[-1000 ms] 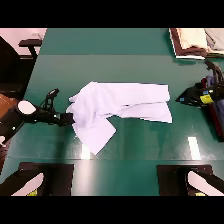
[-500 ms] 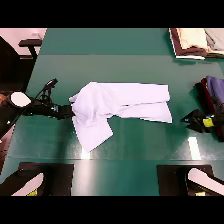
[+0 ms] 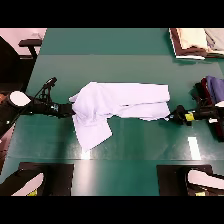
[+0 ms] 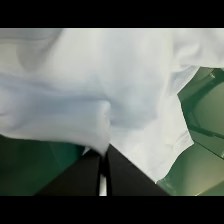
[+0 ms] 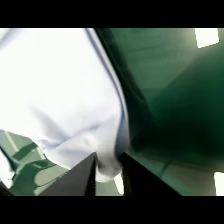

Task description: Fold the shirts.

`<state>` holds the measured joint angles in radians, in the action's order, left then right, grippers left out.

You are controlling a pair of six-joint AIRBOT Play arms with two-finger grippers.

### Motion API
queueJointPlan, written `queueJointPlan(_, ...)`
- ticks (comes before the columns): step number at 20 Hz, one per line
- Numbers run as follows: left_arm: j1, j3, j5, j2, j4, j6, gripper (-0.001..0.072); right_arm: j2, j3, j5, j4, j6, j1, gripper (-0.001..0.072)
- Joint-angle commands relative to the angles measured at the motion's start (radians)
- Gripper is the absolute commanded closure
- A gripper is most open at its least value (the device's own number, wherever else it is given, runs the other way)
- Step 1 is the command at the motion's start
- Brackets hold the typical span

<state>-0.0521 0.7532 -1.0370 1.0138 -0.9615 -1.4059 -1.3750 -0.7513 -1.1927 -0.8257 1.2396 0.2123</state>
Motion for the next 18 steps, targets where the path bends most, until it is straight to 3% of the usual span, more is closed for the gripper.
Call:
queueJointPlan(1, 0.000, 0.015, -0.034, 0.000, -0.011, 0.000, 0.0682, -0.012, -0.038, 0.020, 0.013, -0.004, -0.077, 0.0613)
queueJointPlan(3, 0.000, 0.063, -0.079, -0.011, -0.044, -0.001, 0.0682, -0.006, -0.083, -0.027, 0.013, -0.004, -0.080, 0.0697)
queueJointPlan(8, 0.000, 0.322, -0.110, -0.154, -0.143, -0.037, 0.0682, 0.178, -0.305, -0.130, 0.013, -0.003, -0.029, 0.0698)
queueJointPlan(14, 0.000, 0.878, -0.158, -0.213, -0.156, -0.085, 0.0682, 0.431, -0.731, -0.175, 0.013, 0.020, 0.056, 0.0698)
queueJointPlan(18, 0.000, 1.222, -0.163, -0.213, -0.159, -0.117, 0.0684, 0.497, -0.998, -0.200, 0.010, 0.075, 0.137, 0.0698)
